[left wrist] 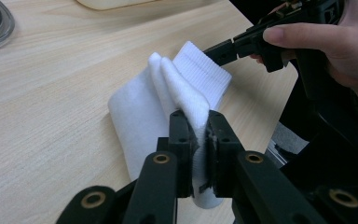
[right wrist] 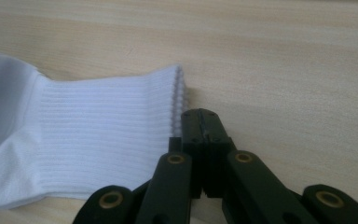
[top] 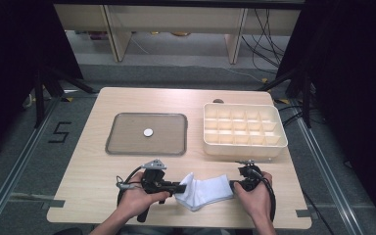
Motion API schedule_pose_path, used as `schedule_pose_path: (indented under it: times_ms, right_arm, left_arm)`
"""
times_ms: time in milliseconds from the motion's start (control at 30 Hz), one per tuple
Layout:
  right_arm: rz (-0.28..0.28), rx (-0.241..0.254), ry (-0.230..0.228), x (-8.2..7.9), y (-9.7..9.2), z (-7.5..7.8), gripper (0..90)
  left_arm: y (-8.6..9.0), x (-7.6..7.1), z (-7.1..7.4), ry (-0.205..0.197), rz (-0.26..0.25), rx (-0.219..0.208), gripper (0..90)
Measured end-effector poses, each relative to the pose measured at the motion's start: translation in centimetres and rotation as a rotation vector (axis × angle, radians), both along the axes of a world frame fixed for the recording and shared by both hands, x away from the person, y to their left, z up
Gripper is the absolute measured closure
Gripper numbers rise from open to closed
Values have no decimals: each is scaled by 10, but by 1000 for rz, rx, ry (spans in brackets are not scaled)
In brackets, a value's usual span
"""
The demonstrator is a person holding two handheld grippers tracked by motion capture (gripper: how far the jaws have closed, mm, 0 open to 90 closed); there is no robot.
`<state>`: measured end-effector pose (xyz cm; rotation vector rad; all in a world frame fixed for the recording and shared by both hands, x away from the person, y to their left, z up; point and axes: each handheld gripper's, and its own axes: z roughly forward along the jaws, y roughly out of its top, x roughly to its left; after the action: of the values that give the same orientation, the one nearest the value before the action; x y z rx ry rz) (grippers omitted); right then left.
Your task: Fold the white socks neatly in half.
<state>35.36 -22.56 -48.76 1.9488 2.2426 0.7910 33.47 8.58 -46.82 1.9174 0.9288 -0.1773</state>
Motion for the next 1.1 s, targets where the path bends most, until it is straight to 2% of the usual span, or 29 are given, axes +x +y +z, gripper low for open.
schedule_pose_path:
  times_ms: [167, 200, 333, 433, 467, 500, 600, 633, 667, 733, 967, 1000, 1100]
  right_arm:
    - [1, 0, -1, -1, 1, 0, 900]
    - [16, -1, -8, -1, 1, 0, 899]
    - [10, -14, -7, -2, 2, 0, 896]
    - [21, -8, -13, -3, 2, 0, 896]
    - [10, 0, 11, -4, 3, 3, 896]
    - [1, 0, 17, -3, 3, 3, 898]
    - [10, 9, 13, -4, 1, 7, 900]
    - [-25, 10, 27, -5, 3, 9, 900]
    - [-4, 6, 10, -5, -1, 11, 900]
    - [8, 8, 6, -6, -3, 12, 900]
    - [3, -2, 35, -8, 0, 11, 900]
    - [16, -17, 33, -9, 2, 9, 900]
    - [8, -29, 32, -10, 5, 7, 900]
  left_arm:
    - [-1, 1, -1, 7, -8, -8, 821]
    - [-3, -1, -1, -4, 5, -4, 821]
    - [-4, 0, -2, 2, -12, -10, 821]
    - [-4, 0, -1, -4, -4, -4, 820]
    - [-4, -1, -1, -2, 1, 1, 820]
    - [-4, -1, -1, -2, 1, 1, 820]
    - [-4, 0, 0, -4, 3, 3, 820]
    - [-4, 0, 0, -6, 3, 5, 820]
    - [-4, 0, -1, -3, -10, -9, 820]
    - [-4, 0, -1, -6, -8, -7, 820]
    - [-5, 0, -1, -16, -10, 0, 820]
    - [-5, 0, -1, -16, -9, -4, 820]
    - [-5, 1, -1, -13, -13, -9, 820]
